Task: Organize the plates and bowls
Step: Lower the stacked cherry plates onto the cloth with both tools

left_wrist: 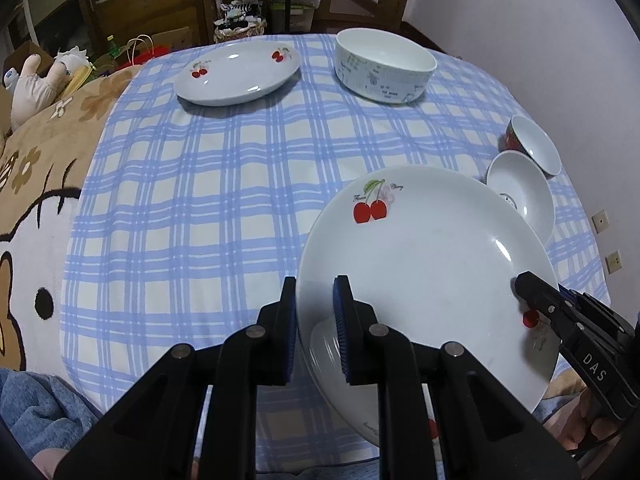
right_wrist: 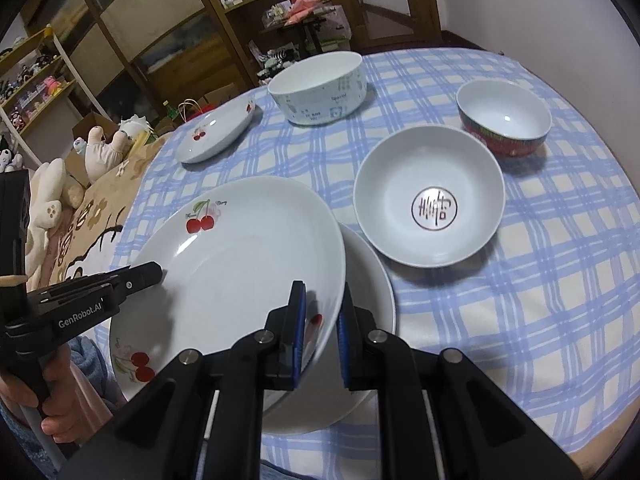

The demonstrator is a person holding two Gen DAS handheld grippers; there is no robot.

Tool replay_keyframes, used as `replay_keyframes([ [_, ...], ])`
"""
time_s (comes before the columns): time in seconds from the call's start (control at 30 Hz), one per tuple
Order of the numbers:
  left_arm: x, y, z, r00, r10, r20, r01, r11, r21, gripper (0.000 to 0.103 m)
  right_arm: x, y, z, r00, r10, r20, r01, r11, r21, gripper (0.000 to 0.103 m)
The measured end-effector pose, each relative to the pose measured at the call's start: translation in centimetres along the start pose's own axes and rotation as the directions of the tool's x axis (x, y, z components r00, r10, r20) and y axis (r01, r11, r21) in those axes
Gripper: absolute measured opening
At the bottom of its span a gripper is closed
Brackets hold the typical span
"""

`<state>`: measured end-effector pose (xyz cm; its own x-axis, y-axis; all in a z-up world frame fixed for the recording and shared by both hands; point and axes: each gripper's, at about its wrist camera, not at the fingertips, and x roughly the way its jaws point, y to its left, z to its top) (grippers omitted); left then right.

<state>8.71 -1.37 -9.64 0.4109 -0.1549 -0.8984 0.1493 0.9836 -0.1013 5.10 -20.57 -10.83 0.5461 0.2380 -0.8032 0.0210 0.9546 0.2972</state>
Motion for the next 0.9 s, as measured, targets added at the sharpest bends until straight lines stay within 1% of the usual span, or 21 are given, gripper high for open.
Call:
replay_keyframes([
  [0.4, 1.6, -0.5, -0.6, 0.998, 0.015, -0.057, -0.013, 1.000, 0.028, 0.018, 1.5, -0.9, -1.0, 0.999, -0.001, -0.050, 0.003, 1.000, 0.024, 0.016],
  [0.73, 3.2, -1.2, -1.0, 0.994, 0.044, -0.100, -0.038, 0.997, 0.063, 0.018, 2.3, -1.7, -1.5, 0.996, 0.000, -0.086, 0.004, 0.999, 0.047, 0.015],
  [0.9, 4.0, -1.6, -1.1, 0.991, 0.036, -0.131, -0.025, 0.996, 0.084, 0.017, 2.6, -2.2, -1.4, 0.995, -0.009, -0.097, 0.014, 0.998, 0.055, 0.015],
])
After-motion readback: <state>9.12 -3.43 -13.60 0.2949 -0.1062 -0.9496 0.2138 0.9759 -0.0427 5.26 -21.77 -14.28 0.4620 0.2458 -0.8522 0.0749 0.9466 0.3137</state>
